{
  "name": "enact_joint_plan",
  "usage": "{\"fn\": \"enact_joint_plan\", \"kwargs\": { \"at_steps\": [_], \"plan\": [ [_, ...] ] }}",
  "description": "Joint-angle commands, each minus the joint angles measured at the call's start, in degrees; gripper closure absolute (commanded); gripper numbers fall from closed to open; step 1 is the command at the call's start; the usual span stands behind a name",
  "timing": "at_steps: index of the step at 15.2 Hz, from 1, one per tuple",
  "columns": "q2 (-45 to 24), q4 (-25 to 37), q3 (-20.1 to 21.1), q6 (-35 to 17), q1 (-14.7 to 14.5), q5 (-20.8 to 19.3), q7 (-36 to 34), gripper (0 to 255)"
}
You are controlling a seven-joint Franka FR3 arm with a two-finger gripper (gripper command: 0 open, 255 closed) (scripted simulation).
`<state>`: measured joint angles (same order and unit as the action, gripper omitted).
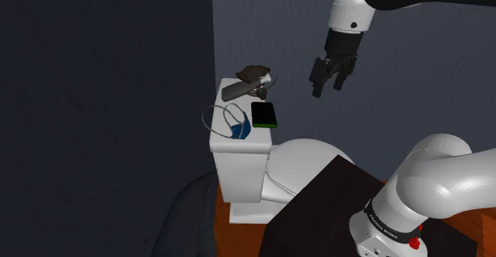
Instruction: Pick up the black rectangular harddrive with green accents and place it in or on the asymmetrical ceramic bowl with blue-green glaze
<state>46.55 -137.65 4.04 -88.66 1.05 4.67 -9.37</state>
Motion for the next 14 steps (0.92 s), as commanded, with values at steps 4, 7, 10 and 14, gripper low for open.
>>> {"fn": "enact_joint_plan", "kwargs": {
  "at_steps": [4, 7, 10, 14],
  "plan": [
    [2.2, -6.95, -7.65, -8.84, 1.32, 4.44, 3.94, 0],
    [2.49, -13.26, -15.5, -17.72, 2.13, 9.61, 9.09, 0],
    [0.53, -18.48, -24.0, -26.47, 1.52, 16.14, 16.02, 0],
    [-5.6, -22.66, -37.87, -36.77, -4.19, 28.7, 29.5, 0]
  ]
}}
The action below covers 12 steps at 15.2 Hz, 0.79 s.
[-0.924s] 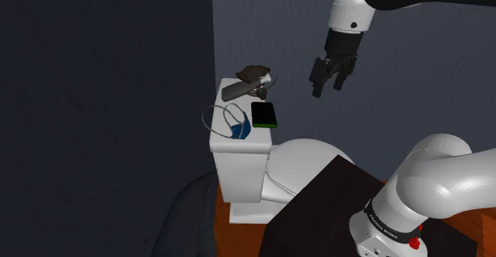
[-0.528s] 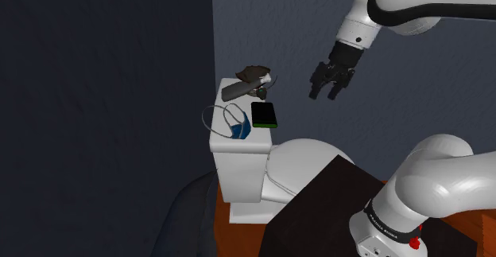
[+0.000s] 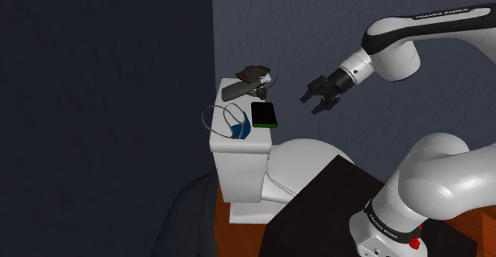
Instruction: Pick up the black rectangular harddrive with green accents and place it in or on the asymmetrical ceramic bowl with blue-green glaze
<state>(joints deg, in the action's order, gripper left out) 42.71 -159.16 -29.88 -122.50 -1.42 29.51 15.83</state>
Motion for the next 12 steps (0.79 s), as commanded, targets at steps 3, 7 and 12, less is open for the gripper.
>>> {"fn": "enact_joint_plan", "kwargs": {
  "at_steps": [3, 7, 12],
  "plan": [
    [-8.49, -1.18, -18.02, -7.07, -11.85, 17.7, 18.76, 0],
    [-21.84, 3.43, -46.57, 0.86, -36.98, 41.14, 41.61, 0],
    [-14.35, 7.56, -76.46, 0.29, -67.3, 48.74, 51.22, 0]
  ]
}}
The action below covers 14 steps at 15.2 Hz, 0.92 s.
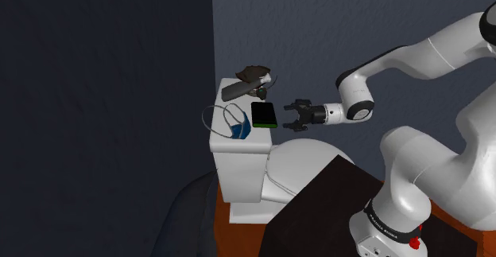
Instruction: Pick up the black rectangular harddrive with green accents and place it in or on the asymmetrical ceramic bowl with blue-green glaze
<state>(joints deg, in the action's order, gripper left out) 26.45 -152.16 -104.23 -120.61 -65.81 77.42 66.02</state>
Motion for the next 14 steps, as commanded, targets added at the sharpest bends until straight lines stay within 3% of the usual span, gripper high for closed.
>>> {"fn": "enact_joint_plan", "kwargs": {
  "at_steps": [1, 6, 13, 14],
  "plan": [
    [2.46, 0.72, -2.15, -2.39, -3.83, 1.5, 1.34, 0],
    [4.66, 1.68, -2.64, -5.6, -8.39, 4.73, 2.97, 0],
    [4.65, 1.67, -2.64, -5.59, -8.37, 4.73, 2.97, 0],
    [4.65, 1.67, -2.64, -5.59, -8.37, 4.73, 2.97, 255]
  ]
}}
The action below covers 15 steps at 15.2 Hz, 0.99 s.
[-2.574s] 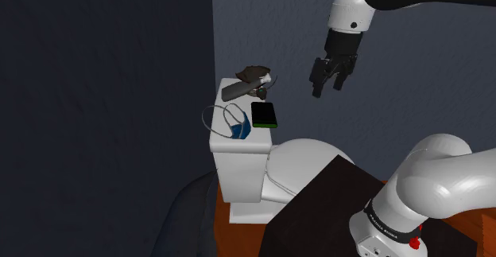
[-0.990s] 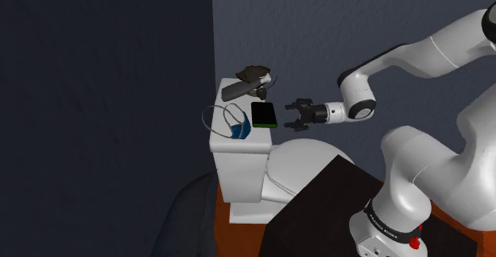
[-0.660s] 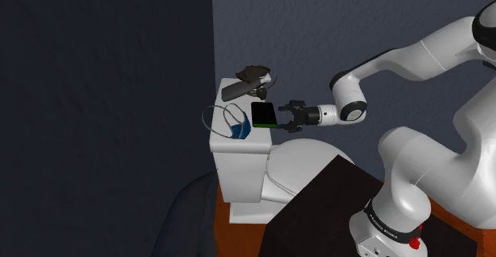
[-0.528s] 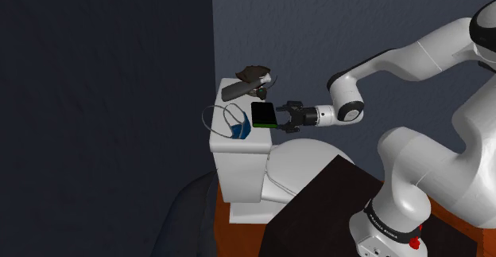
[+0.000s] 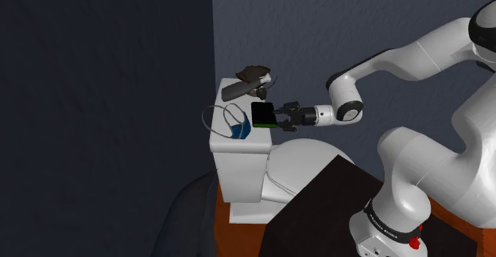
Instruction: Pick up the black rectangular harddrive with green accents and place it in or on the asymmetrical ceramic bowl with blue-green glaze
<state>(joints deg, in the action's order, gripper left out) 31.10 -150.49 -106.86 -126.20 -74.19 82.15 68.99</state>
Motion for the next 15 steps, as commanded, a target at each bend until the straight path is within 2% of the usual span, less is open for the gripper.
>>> {"fn": "enact_joint_plan", "kwargs": {
  "at_steps": [1, 9, 15],
  "plan": [
    [0.0, 0.0, 0.0, 0.0, 0.0, 0.0, 0.0, 255],
    [0.0, 0.0, 0.0, 0.0, 0.0, 0.0, 0.0, 255],
    [-5.56, -1.36, 9.81, 3.44, 8.76, 1.65, -4.2, 255]
  ]
}}
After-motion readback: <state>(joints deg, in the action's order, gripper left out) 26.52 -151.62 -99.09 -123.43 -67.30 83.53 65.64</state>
